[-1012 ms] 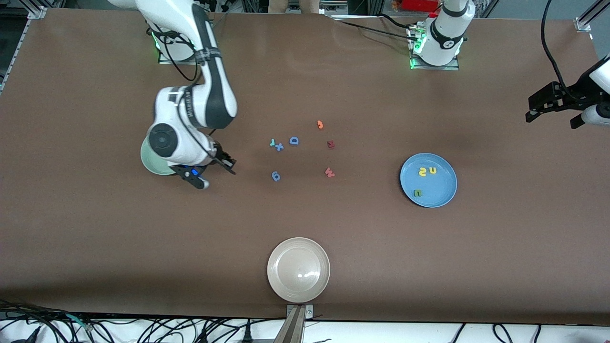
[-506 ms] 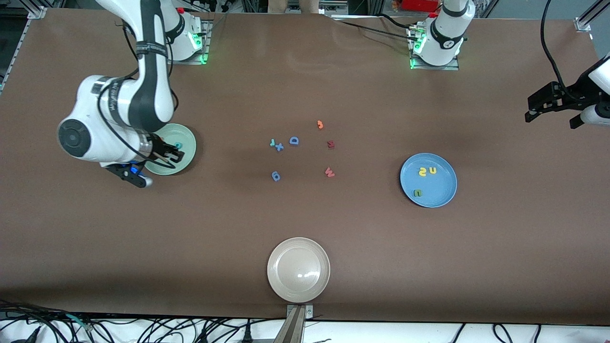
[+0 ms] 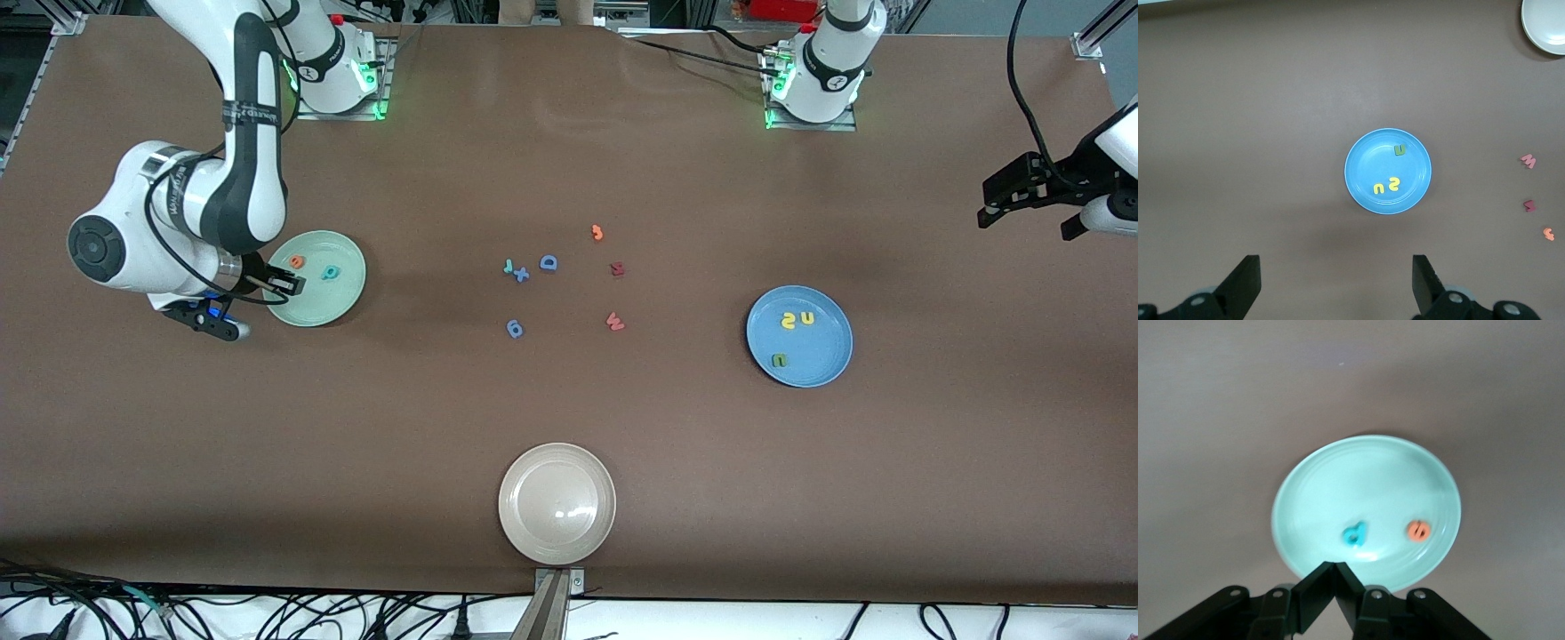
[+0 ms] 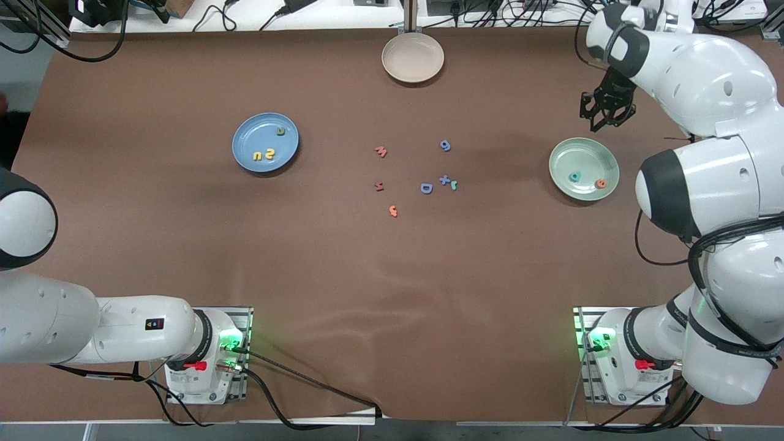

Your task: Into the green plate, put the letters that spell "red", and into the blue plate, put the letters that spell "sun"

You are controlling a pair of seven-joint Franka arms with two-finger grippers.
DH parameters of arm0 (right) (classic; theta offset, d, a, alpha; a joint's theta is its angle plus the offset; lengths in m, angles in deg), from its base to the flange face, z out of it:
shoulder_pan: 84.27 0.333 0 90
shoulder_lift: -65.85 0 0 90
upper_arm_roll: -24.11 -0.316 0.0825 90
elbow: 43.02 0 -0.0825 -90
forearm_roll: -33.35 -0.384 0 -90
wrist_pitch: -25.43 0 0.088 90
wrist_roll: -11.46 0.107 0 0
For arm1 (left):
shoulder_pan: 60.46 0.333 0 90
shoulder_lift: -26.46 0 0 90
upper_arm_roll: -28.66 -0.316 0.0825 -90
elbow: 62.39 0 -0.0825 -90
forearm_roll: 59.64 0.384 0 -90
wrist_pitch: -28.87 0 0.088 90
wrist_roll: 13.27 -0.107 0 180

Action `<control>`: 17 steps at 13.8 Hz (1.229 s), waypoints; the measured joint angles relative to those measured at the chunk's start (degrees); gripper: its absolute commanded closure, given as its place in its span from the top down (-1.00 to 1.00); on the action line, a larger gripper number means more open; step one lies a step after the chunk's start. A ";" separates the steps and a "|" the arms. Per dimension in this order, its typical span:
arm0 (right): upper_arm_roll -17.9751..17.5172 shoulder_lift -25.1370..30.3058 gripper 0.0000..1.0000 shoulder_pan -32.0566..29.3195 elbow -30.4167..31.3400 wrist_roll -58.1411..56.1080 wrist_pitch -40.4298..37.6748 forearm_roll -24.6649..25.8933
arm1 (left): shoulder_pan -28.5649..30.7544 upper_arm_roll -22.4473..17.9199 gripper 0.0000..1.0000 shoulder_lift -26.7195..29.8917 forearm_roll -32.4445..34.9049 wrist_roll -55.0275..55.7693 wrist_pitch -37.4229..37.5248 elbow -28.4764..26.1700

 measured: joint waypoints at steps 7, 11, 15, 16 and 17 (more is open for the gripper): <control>-1.72 -0.20 -1.00 0.50 4.87 -2.21 6.89 -0.02 | -0.06 0.16 1.00 -0.24 0.00 0.14 0.25 0.00; -1.87 -0.20 0.98 0.71 4.84 -2.29 6.89 -0.02 | -0.25 0.59 1.00 -0.30 0.00 1.71 0.70 0.00; -2.15 -0.21 0.98 0.93 4.83 -2.29 6.89 -0.02 | -0.34 1.94 1.00 -0.63 0.00 6.22 0.83 0.00; -2.16 -0.22 0.98 0.93 4.83 -2.29 6.89 -0.02 | -0.34 2.29 1.00 -0.77 0.00 7.35 0.84 0.00; -2.16 -0.33 0.98 0.93 4.83 -2.29 6.90 -0.02 | -0.36 2.92 1.00 -0.91 0.00 8.09 0.84 0.00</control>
